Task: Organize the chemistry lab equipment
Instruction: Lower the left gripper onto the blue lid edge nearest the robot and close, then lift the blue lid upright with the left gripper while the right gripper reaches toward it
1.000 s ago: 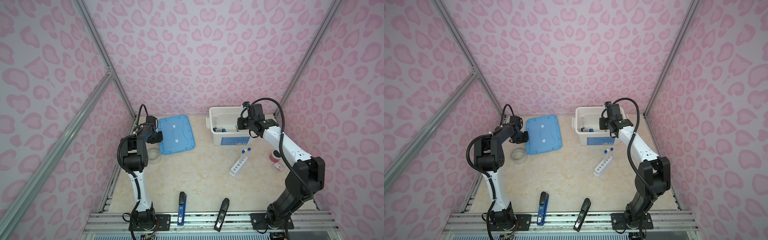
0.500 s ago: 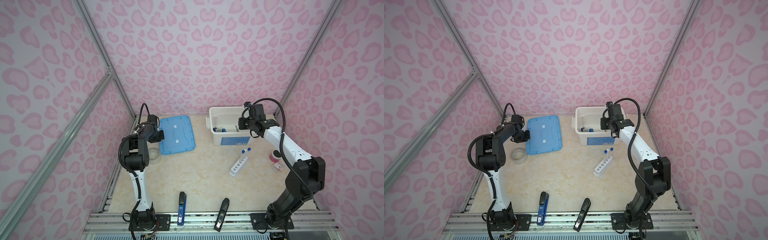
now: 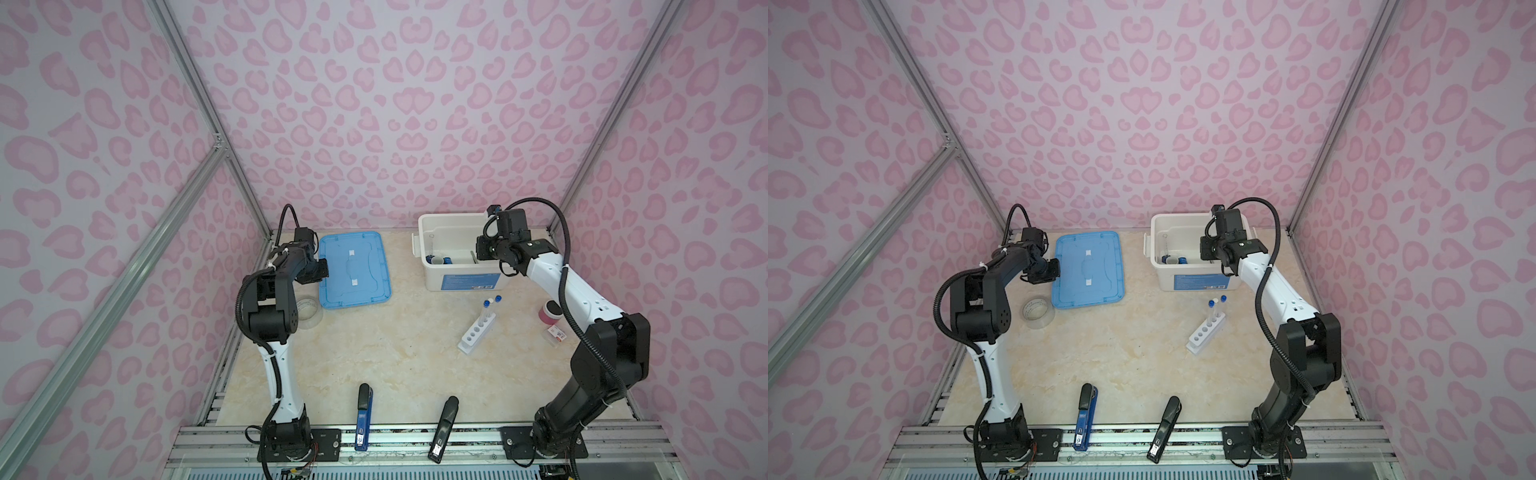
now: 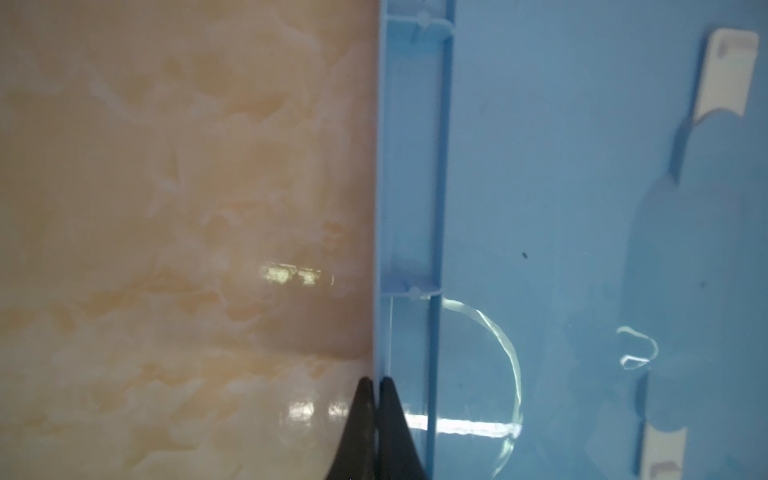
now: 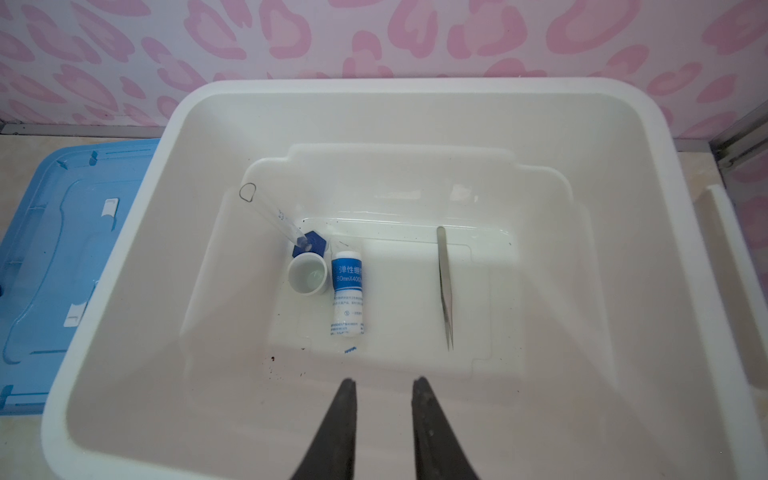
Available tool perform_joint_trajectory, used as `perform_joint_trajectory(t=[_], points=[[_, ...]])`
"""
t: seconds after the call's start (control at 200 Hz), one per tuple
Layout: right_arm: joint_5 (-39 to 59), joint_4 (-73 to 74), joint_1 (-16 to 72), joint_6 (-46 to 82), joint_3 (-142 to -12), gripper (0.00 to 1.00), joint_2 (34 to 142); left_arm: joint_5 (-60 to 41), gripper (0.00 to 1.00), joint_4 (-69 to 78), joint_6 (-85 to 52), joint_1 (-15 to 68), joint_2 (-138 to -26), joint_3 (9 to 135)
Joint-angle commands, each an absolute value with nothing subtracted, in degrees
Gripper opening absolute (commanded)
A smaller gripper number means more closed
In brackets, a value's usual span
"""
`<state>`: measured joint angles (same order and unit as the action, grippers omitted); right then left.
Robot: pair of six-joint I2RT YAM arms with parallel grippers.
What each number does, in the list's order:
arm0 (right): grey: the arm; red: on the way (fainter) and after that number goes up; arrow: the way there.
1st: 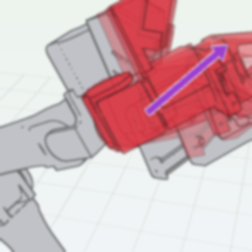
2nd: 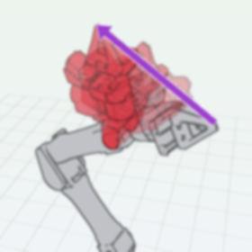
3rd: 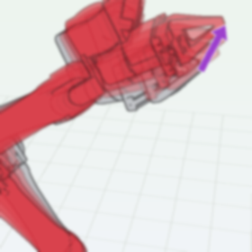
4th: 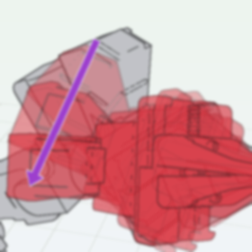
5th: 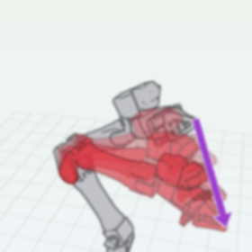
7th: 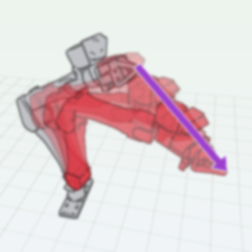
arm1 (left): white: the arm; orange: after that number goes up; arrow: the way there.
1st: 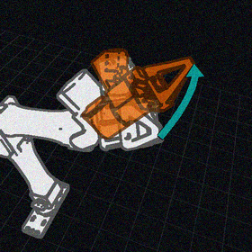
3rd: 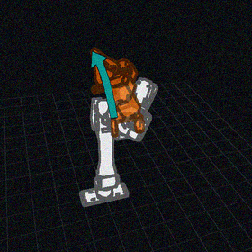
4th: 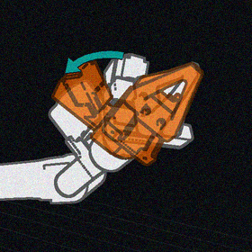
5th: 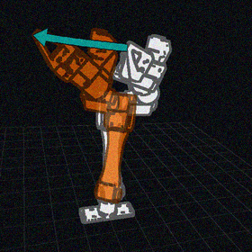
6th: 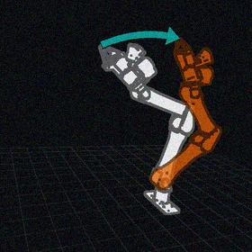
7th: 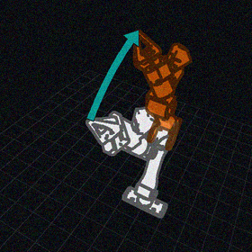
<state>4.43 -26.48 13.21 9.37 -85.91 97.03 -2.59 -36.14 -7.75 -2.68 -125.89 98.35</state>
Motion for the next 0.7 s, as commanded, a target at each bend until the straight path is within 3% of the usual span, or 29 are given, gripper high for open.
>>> perform_joint_trajectory(t=[0.0,0.475,0.695], points=[[5.34,-25.93,13.12,9.76,-85.63,0.25,96.86,-3.48,0.04,-35.95,-7.82,-2.64,-120.51,99.59],[10.44,-25.51,13.46,10.85,-85.61,0.25,96.94,-4.32,0.04,-36.55,-6.81,-2.80,-112.63,99.32],[21.56,-21.68,13.40,10.28,-83.22,0.27,96.92,-5.78,0.04,-37.59,-6.06,-3.14,-107.38,98.48]])
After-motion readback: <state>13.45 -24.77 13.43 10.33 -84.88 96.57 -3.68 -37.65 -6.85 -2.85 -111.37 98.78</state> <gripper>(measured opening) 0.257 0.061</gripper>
